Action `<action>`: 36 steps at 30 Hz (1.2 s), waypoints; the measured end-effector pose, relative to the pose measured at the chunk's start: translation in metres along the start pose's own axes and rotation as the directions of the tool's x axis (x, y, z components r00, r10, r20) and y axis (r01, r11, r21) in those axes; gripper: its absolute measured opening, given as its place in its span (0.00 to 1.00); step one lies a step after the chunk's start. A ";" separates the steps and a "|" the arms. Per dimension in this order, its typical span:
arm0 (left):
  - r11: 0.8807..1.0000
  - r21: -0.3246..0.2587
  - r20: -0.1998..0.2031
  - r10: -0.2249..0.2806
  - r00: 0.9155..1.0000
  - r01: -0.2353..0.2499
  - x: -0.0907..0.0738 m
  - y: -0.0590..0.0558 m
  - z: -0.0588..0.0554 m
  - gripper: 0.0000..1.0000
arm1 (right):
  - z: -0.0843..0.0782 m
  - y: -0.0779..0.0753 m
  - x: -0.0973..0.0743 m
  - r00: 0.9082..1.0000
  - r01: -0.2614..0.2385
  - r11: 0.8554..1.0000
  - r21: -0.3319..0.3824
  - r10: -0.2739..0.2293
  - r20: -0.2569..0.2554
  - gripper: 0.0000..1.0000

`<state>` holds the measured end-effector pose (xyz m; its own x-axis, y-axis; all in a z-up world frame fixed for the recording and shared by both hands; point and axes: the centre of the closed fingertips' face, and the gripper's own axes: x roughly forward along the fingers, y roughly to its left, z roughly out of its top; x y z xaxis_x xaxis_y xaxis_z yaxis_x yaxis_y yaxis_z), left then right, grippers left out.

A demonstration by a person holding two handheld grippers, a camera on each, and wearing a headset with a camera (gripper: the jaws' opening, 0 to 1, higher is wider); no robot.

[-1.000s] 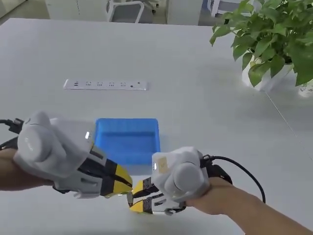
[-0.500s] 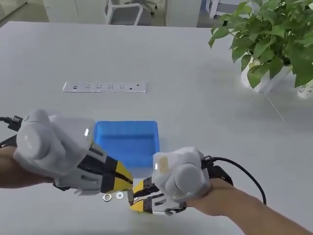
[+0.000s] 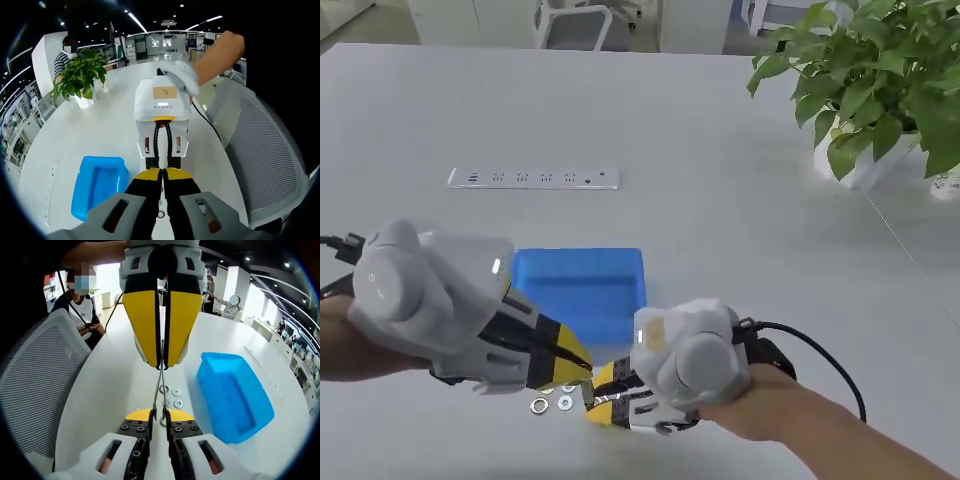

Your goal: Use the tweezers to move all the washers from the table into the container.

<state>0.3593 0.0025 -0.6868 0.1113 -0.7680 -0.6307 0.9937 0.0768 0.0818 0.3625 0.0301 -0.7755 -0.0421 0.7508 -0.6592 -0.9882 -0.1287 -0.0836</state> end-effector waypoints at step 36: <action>0.999 -0.048 0.013 0.011 1.000 -0.010 0.005 0.010 -0.008 0.05 | -0.007 -0.005 0.006 1.000 -0.002 0.999 0.034 0.002 0.000 0.10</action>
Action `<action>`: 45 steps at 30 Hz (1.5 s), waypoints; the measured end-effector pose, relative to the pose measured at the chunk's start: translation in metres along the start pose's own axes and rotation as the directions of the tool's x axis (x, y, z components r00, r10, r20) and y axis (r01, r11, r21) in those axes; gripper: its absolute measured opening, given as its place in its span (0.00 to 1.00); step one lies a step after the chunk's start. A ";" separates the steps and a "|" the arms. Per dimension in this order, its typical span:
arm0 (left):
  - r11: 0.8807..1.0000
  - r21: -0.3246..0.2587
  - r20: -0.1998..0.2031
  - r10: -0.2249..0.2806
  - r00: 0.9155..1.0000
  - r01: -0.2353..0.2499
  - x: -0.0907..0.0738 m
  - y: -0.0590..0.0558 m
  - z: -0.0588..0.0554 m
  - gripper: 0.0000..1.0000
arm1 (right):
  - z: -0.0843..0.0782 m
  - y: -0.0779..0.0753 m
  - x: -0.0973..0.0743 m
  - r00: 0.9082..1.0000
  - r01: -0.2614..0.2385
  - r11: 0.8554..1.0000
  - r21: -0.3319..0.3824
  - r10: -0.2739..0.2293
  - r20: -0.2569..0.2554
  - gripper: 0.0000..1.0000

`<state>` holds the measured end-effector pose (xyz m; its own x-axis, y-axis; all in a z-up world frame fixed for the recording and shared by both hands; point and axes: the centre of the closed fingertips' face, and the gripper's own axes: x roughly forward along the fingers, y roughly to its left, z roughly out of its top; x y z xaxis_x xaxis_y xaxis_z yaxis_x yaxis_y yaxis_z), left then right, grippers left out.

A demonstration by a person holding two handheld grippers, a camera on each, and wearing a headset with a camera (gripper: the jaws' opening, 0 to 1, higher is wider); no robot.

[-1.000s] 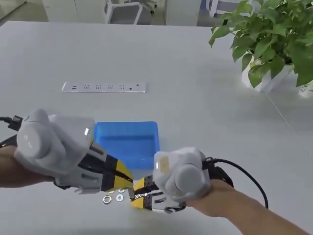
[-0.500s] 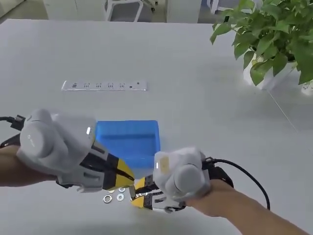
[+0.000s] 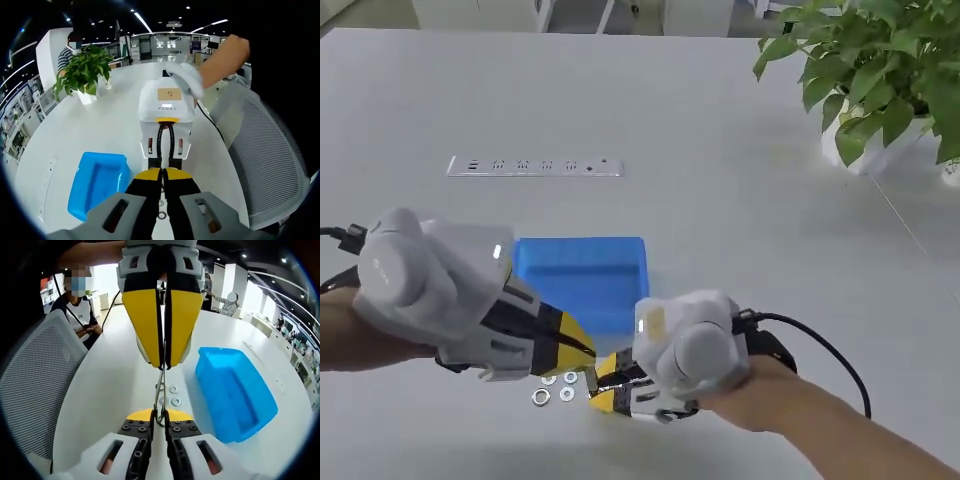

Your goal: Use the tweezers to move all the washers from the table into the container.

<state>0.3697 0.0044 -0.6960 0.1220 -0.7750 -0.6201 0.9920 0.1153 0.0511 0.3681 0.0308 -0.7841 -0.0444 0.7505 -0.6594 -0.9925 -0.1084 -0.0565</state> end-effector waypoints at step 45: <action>0.997 -0.052 0.014 0.056 0.998 -0.055 -0.015 0.002 -0.003 0.33 | 0.018 -0.007 -0.015 0.998 0.025 0.999 0.046 -0.027 0.048 0.07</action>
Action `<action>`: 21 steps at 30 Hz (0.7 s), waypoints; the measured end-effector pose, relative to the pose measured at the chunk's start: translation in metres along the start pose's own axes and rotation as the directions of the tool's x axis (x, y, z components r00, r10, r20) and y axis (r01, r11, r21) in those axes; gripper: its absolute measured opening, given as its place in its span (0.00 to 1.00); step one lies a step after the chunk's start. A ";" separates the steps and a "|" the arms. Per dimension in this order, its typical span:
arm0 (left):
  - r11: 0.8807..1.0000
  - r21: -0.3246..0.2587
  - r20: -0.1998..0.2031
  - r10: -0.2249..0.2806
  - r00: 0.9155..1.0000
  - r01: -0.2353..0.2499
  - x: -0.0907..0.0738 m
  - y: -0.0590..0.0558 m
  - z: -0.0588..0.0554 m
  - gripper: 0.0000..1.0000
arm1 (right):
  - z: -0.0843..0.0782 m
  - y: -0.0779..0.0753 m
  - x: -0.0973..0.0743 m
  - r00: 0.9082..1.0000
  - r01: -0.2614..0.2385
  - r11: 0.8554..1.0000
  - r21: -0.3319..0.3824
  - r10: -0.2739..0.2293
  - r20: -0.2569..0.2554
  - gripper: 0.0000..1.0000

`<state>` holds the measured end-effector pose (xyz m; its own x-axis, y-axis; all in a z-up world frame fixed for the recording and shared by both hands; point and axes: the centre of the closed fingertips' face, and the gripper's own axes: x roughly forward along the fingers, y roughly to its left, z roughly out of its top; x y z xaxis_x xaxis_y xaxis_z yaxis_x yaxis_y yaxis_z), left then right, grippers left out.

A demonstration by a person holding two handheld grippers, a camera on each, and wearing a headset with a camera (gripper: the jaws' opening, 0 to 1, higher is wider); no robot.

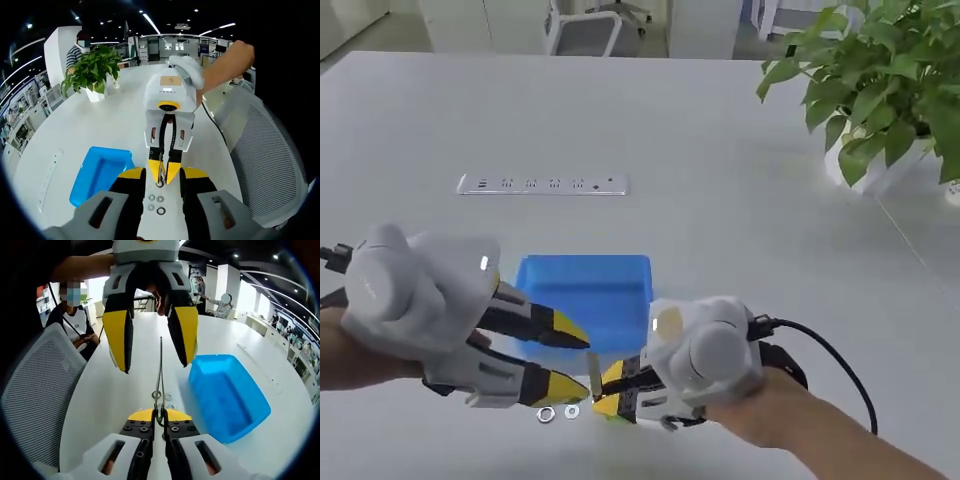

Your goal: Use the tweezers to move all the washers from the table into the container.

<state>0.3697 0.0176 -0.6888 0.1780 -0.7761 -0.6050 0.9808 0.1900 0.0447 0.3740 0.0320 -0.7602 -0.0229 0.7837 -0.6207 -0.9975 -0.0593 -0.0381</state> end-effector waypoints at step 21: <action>0.964 -0.215 0.107 0.183 0.977 -0.157 -0.027 0.006 -0.007 0.65 | 0.030 -0.016 -0.016 0.999 0.025 0.999 -0.039 -0.023 0.039 0.07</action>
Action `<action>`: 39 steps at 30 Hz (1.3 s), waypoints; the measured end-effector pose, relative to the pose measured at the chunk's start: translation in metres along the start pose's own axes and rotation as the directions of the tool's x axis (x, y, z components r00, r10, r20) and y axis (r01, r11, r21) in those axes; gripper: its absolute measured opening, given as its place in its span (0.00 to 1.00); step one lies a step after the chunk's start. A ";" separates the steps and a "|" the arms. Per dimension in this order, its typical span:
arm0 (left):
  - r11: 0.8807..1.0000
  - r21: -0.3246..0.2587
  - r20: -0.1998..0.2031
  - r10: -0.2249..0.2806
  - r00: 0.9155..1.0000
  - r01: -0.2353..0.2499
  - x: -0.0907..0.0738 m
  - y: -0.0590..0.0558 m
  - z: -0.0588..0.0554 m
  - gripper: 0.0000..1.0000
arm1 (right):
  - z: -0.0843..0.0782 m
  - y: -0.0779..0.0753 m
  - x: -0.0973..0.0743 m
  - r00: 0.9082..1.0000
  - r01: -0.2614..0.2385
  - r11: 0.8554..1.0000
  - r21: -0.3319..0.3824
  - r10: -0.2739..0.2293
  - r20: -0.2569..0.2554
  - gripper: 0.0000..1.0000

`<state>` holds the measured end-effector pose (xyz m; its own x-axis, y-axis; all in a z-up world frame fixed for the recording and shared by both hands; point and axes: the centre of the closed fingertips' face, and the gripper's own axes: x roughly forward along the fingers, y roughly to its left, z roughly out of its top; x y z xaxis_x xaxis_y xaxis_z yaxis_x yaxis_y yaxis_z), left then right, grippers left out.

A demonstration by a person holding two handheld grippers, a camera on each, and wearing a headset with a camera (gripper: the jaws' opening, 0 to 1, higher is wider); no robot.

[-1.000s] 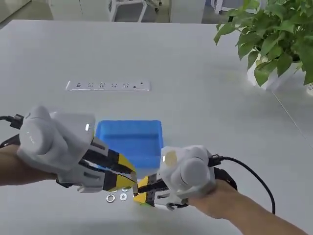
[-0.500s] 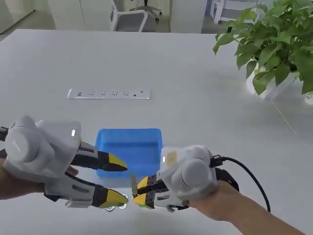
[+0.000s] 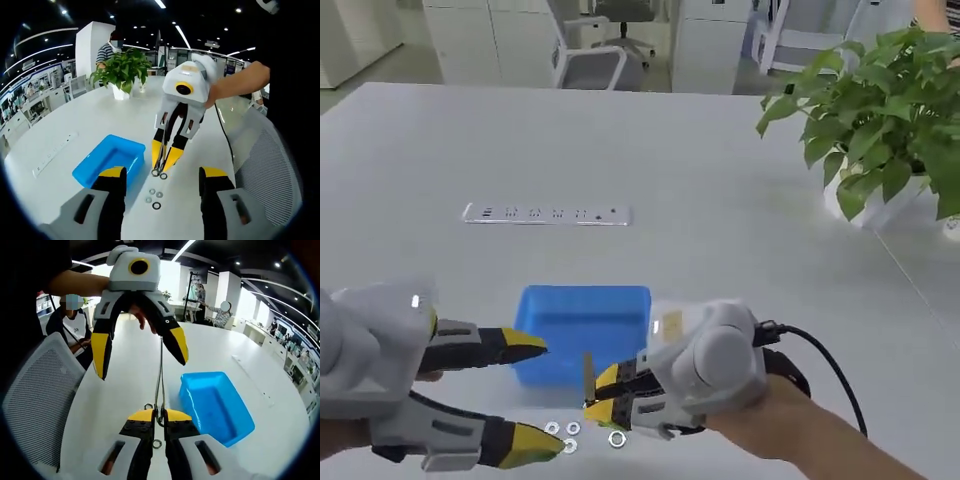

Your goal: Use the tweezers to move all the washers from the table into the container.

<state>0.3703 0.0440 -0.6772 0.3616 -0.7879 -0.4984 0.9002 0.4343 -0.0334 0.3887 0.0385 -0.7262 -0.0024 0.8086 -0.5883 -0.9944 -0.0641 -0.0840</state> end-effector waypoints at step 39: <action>0.983 -0.082 0.020 0.165 0.986 -0.163 -0.025 0.023 -0.020 0.99 | 0.016 -0.074 -0.001 0.993 0.050 0.999 0.001 -0.050 0.105 0.07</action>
<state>0.3774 0.0822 -0.6829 0.5098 -0.7143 -0.4794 0.8065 0.5908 -0.0225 0.4603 0.0519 -0.7070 0.0362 0.8679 -0.4954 -0.9934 -0.0226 -0.1123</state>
